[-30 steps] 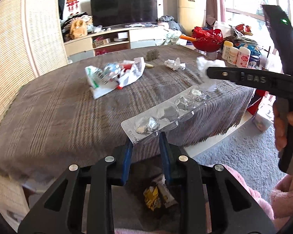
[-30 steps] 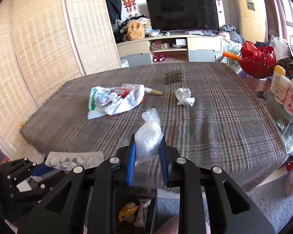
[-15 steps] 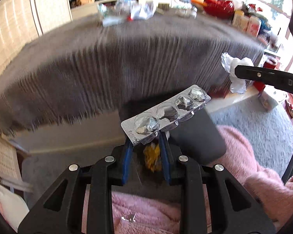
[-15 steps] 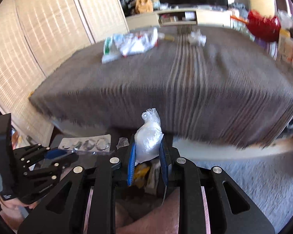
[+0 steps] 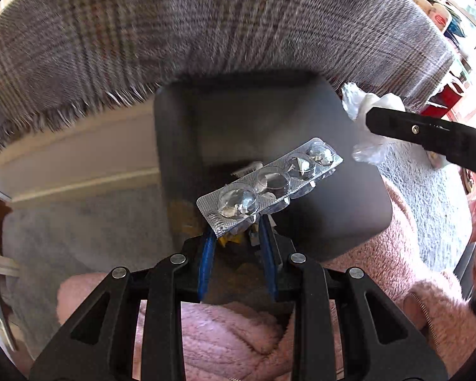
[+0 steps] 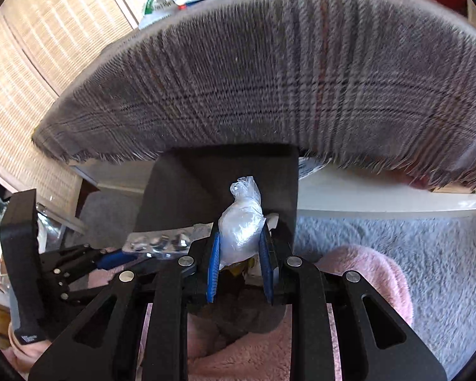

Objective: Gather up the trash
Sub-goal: 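Lower the blister pack into the bin and open the left tool, then return the left tool to the table toward the medicine box pile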

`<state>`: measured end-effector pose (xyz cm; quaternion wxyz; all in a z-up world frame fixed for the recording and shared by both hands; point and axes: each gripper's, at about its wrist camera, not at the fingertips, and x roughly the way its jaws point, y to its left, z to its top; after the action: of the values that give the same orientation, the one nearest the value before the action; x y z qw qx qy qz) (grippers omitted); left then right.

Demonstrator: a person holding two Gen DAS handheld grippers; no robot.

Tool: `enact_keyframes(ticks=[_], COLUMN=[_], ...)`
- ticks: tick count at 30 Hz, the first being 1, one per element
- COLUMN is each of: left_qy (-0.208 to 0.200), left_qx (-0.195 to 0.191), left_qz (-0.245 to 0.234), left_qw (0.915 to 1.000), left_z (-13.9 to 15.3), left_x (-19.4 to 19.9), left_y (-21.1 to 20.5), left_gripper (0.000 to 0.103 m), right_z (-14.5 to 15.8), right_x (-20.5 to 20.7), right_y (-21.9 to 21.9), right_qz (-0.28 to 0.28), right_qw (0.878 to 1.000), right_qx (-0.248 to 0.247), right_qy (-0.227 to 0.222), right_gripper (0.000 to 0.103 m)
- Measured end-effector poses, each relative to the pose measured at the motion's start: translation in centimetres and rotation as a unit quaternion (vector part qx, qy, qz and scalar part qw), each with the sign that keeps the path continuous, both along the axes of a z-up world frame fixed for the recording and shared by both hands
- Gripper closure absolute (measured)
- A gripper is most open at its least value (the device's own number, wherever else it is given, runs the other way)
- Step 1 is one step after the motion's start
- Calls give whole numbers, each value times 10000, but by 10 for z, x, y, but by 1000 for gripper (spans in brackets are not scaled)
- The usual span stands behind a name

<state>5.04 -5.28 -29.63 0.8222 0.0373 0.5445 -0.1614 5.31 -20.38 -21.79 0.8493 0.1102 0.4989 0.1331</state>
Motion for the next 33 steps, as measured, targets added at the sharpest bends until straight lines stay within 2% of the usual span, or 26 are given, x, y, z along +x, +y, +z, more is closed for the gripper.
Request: enact_keyframes(ticks=[7,11,12,13,14,15,16,18,19,21,22,24,26,29,33], left_qy=[163,195,203,203,194,182,165,148,135,118,117,30,-85,-138,-291], left_qx=[32,-49,-32,-26,-36,-52,-74,-73,-58,-83,-105,-29,48,-153,-182], left_qz=[-2,22,16,14,31,44,56,78,101,106,93,97,102,121,99], left_qw=[9999,9998,9998,9998,9998,9998,9998,9998,9998,9998,9998,9999,9999,9997,9994], left_z=[-13,-13,-13,-13,-12,-7,-3,3,5,11,13,21,30,46,63], left_x=[11,20,22,19,18,19,19,19,19,18,16,13,10,10,10], left_y=[-10,-10,-9,-6,-5,-1,1,7,9,12,12,12,13,20,20], left_gripper=[76,74,72,64,54,49,42,37,29,22,18,7,8,8,8], right_z=[-9,-15,-16,-17,-17,-18,-17,-15,-14,-11,-10,-7,-3,3,11], right_x=[8,13,15,15,16,17,18,18,18,18,18,16,15,15,16], right_y=[3,3,3,3,3,3,3,0,-1,-4,-6,-11,-18,-23,-27], right_qz=[89,95,84,65,29,-6,-40,-98,-136,-228,-271,-392,-482,-573,-633], right_qw=[9998,9993,9992,9992,9992,9991,9990,9991,9991,9990,9989,9986,9984,9979,9976], right_qx=[165,302,333,329,334,355,380,361,349,350,350,335,301,282,254], right_qy=[99,196,211,216,225,225,216,194,186,160,141,85,21,-46,-119], right_gripper=[80,75,73,71,62,50,46,42,39,26,22,11,9,9,9])
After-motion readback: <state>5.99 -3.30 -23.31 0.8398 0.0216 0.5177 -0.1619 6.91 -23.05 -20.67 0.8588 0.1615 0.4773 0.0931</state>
